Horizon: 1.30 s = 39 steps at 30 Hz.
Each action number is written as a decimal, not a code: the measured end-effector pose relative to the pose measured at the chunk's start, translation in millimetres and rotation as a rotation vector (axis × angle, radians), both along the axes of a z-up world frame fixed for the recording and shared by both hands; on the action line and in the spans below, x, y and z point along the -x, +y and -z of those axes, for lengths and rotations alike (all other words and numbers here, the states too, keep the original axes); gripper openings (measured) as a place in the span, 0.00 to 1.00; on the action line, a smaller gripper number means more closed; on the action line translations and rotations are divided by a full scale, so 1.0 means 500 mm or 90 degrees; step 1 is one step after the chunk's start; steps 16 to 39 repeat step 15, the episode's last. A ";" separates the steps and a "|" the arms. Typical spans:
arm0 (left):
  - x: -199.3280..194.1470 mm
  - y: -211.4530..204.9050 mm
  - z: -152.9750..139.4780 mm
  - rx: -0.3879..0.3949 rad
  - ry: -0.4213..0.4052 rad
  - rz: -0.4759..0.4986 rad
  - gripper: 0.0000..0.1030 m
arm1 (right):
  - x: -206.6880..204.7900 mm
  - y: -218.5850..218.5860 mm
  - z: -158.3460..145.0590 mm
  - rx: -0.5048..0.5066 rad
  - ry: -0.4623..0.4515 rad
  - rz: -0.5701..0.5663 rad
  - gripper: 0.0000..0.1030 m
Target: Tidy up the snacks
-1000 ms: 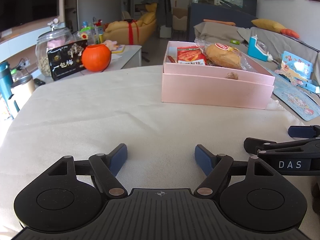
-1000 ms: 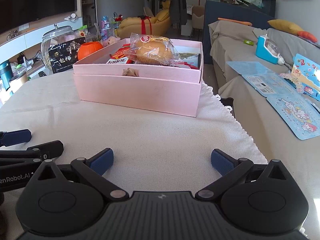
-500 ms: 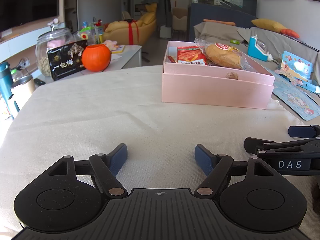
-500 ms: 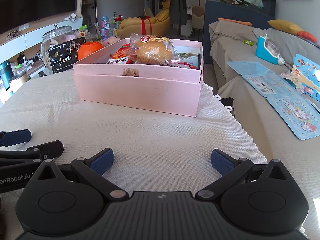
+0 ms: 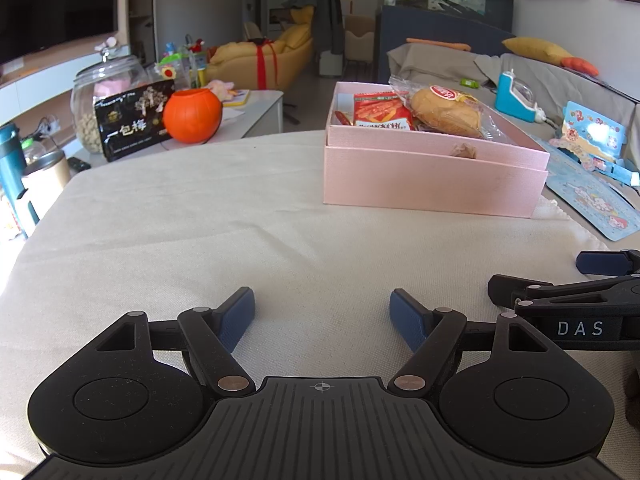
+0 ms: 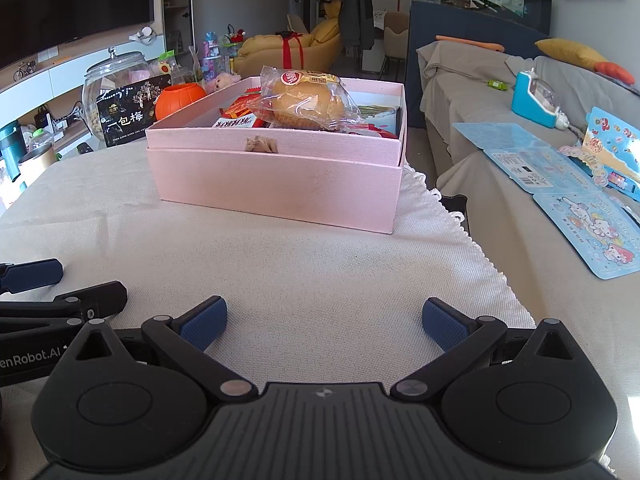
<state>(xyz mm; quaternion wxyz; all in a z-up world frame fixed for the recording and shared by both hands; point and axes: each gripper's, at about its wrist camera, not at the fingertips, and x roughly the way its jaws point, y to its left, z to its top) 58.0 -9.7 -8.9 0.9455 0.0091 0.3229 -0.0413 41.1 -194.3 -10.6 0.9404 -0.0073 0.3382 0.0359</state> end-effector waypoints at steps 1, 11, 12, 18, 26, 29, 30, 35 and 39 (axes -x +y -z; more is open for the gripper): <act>0.000 0.000 0.000 0.000 0.000 0.000 0.77 | 0.000 0.000 0.000 0.000 0.000 0.000 1.00; 0.000 0.000 0.000 0.002 0.000 0.000 0.77 | 0.000 0.000 0.000 0.000 0.000 0.000 1.00; 0.000 0.000 0.000 0.002 0.000 0.001 0.77 | 0.000 0.000 0.000 0.000 0.000 0.000 1.00; -0.001 0.000 -0.001 0.002 0.000 0.003 0.77 | -0.001 0.000 0.000 0.000 0.000 0.000 1.00; -0.001 0.000 -0.001 0.002 0.000 0.003 0.77 | -0.001 0.000 0.000 0.000 0.000 0.000 1.00; -0.001 0.000 -0.001 0.002 0.000 0.003 0.77 | -0.001 0.000 0.000 0.000 0.000 0.000 1.00; -0.001 0.000 -0.001 0.002 0.000 0.003 0.77 | -0.001 0.000 0.000 0.000 0.000 0.000 1.00; -0.001 0.000 -0.001 0.002 0.000 0.003 0.77 | -0.001 0.000 0.000 0.000 0.000 0.000 1.00; -0.001 0.000 -0.001 0.002 0.000 0.003 0.77 | -0.001 0.000 0.000 0.000 0.000 0.000 1.00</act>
